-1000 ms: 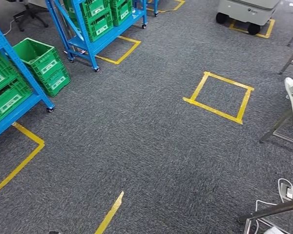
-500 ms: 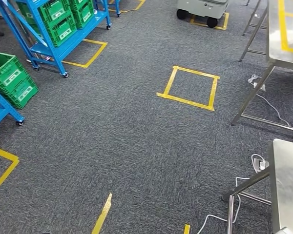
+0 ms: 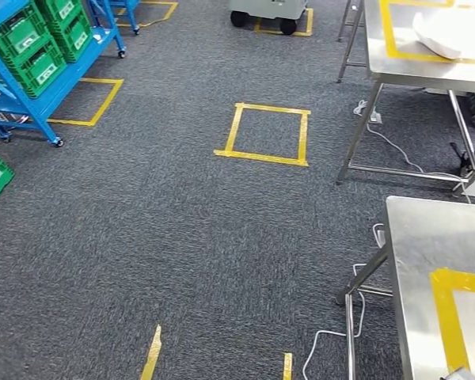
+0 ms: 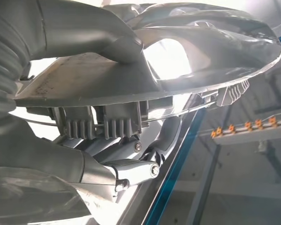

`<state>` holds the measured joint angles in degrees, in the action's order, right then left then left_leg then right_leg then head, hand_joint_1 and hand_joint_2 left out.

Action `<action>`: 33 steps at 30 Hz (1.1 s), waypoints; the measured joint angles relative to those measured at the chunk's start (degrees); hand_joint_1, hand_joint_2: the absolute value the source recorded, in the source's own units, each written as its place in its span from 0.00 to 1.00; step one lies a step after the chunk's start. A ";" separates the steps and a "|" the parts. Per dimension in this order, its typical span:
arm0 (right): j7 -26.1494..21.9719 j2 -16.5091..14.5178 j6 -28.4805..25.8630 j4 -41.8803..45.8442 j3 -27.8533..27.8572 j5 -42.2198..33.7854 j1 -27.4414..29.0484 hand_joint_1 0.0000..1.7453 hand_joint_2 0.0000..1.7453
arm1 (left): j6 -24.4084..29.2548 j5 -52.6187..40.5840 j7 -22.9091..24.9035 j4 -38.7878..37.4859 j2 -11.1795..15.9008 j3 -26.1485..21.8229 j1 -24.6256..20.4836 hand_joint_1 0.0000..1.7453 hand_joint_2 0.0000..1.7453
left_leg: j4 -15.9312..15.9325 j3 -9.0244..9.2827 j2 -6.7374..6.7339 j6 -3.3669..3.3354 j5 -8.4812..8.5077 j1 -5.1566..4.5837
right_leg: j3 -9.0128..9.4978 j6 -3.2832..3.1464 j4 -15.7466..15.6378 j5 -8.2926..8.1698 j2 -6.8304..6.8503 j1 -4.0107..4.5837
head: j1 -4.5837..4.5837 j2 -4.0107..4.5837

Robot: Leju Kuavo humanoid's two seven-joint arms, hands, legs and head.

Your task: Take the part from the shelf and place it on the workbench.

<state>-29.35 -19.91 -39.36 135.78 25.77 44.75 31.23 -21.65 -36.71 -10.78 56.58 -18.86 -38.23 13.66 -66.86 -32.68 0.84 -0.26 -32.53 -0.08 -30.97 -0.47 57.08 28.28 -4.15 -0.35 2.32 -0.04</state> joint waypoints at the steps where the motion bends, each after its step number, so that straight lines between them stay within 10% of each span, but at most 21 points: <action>1: 0.00 0.00 0.00 -0.01 0.01 0.01 -0.05 1.00 1.00 | -0.05 -0.11 0.00 0.01 0.01 -0.12 -0.02 0.00 1.00 | 3.63 1.49 1.36 -0.45 2.01 -0.07 | 0.05 0.07 0.09 0.01 -0.71 0.11 | 0.02 0.00; 4: 0.11 0.00 0.00 -0.02 0.08 0.14 -0.20 1.00 1.00 | -0.46 -0.85 0.01 0.21 -0.02 -0.80 -0.04 0.00 1.00 | 9.30 3.60 3.66 -1.04 3.44 -0.11 | -0.84 0.78 0.48 -0.30 -2.78 0.02 | -0.06 0.00; 6: 0.30 -0.02 0.00 -0.02 0.30 0.16 -0.10 1.00 1.00 | -0.90 -1.55 -0.01 0.55 -0.25 -1.17 -0.19 0.00 1.00 | 10.35 3.78 2.40 -1.07 3.44 0.01 | -1.89 1.44 0.69 -0.52 -3.27 -0.13 | -0.12 0.00; 10: 0.44 -0.07 0.00 -0.20 0.53 0.28 -0.22 1.00 1.00 | -1.63 -2.62 -0.14 0.85 -0.82 -1.98 -0.29 0.00 1.00 | 11.43 4.01 -0.80 -1.59 3.96 0.16 | -6.64 2.55 9.93 4.77 2.69 -0.13 | 0.26 0.01; 13: 1.43 -0.08 0.00 -0.55 0.69 0.53 -0.09 1.00 1.00 | -1.86 -2.83 -0.25 0.85 -0.97 -2.60 -0.22 0.00 1.00 | 11.40 3.99 -3.43 -1.52 3.79 0.13 | -9.43 3.47 16.43 6.59 3.91 -0.78 | 0.24 0.01; 17: 2.95 -0.09 0.00 -0.74 0.86 1.37 0.29 1.00 1.00 | -1.90 -2.50 -0.48 0.86 -0.99 -2.93 -0.21 0.00 1.00 | 10.93 4.56 -6.09 -0.31 2.97 0.00 | -1.70 4.07 3.26 1.08 7.68 -1.32 | 0.24 0.01; 21: 3.71 -0.10 0.00 -0.76 0.95 1.71 0.81 1.00 1.00 | -1.91 -1.75 -0.54 0.94 -0.98 -3.09 -0.36 0.00 1.00 | 10.42 5.08 -7.71 0.89 2.32 -0.01 | -0.70 2.13 1.09 0.80 7.02 -0.98 | -0.26 0.01; 27: 4.26 -0.15 -0.01 -0.74 1.02 1.57 0.96 1.00 1.00 | -2.00 -1.44 -0.42 0.97 -0.95 -3.04 -0.10 0.00 1.00 | -5.57 -2.06 -1.35 1.01 -5.79 0.35 | -1.10 0.43 1.01 0.17 3.01 -0.52 | -0.52 0.01; 29: 4.39 -0.15 -0.01 -0.74 1.02 1.38 1.01 1.00 1.00 | -2.01 -1.41 -0.34 0.98 -0.95 -3.04 -0.02 0.00 1.00 | -5.40 -2.49 -0.94 0.23 -3.72 0.05 | -1.07 0.29 1.01 0.07 1.32 -0.24 | -0.49 0.01; 33: 4.63 -0.17 0.00 -0.82 1.03 1.08 1.06 1.00 1.00 | -2.00 -1.19 -0.07 1.55 -0.87 -3.04 0.03 0.00 1.00 | 7.82 2.55 3.15 -1.64 3.44 -0.94 | -1.26 0.46 1.12 -0.19 -1.63 -0.27 | -0.54 0.02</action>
<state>-24.72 -20.08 -39.36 134.96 26.81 45.83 32.29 -23.65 -37.90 -10.84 58.13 -19.74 -41.27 13.69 -59.05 -30.12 3.99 -1.90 -29.09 -1.02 -32.24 -0.01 58.20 28.09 -5.77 -0.62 1.78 -0.03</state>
